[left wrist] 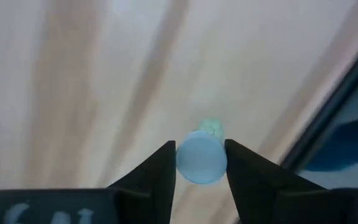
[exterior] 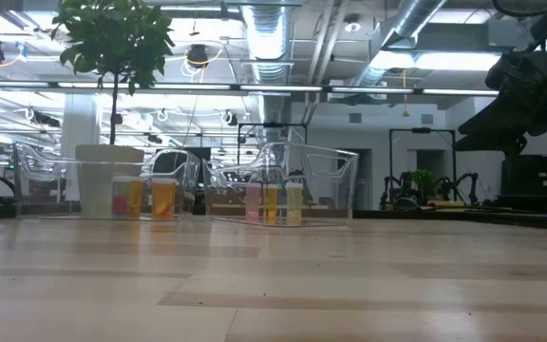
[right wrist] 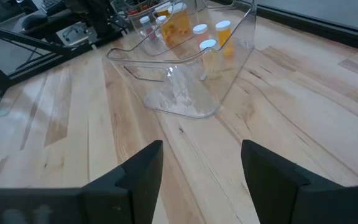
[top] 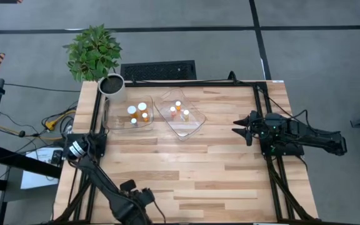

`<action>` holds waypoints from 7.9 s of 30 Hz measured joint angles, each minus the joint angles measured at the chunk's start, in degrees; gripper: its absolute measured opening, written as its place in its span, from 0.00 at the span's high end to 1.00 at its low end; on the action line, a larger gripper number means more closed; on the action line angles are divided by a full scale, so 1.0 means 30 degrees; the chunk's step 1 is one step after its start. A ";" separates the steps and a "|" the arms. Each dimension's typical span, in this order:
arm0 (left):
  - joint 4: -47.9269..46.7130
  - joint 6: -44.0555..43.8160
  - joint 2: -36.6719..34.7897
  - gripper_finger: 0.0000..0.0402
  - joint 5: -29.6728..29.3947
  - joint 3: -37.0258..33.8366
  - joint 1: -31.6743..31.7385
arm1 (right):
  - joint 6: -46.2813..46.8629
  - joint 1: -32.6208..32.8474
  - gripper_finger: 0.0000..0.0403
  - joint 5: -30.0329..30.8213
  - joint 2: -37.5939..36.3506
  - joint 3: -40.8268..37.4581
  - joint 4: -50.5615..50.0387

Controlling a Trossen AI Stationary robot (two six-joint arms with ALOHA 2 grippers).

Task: Pick and place medicine bottles into bin by pill shape (circle, oval)
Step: Put the small green tablet bottle into the right transparent bin, then return to Home Position

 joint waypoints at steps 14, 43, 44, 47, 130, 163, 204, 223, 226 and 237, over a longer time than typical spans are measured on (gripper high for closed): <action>-0.3744 0.9590 -0.0044 0.70 -0.4359 0.2391 0.5852 | 0.0008 0.0000 0.44 -0.0003 0.0000 0.0000 0.0000; -0.0462 2.5051 0.1332 0.70 -0.4319 0.7686 1.8400 | -0.0100 0.0007 0.44 -0.0003 0.0001 0.0000 -0.0007; -0.0572 2.5108 0.1607 0.70 -0.4100 0.7686 1.8459 | -0.0101 0.0007 0.44 -0.0003 0.0000 0.0000 -0.0007; -0.0764 2.5417 0.2542 0.70 -0.3980 0.7686 1.8470 | -0.0106 0.0007 0.44 -0.0003 0.0005 0.0000 -0.0007; -0.2643 2.4272 0.0140 0.36 -0.6082 1.0221 1.7911 | -0.0131 0.0000 0.44 -0.0003 0.0003 0.0000 -0.0007; 2.3315 1.8005 -3.2571 0.36 -1.0727 -2.8305 0.9967 | -0.1751 0.0003 0.44 -0.0031 0.0000 0.0000 0.4073; 2.3427 2.1685 -3.8840 0.36 -0.5718 -3.1467 0.9986 | -0.5128 0.0627 0.44 -0.4360 -0.0597 -0.2761 0.9428; 2.3040 2.6264 -3.9054 0.36 0.3232 -3.1498 0.9986 | -0.5150 0.0627 0.44 -0.4374 -0.0605 -0.2783 0.9220; 2.3431 2.7190 -3.9041 0.36 0.6148 -3.1491 0.9990 | -0.5150 0.0633 0.44 -0.4374 -0.0605 -0.2790 0.9210; 2.3071 2.5027 -3.9029 0.36 0.1678 -3.1555 1.0015 | -0.5146 0.0627 0.44 -0.4396 -0.0605 -0.2798 0.9224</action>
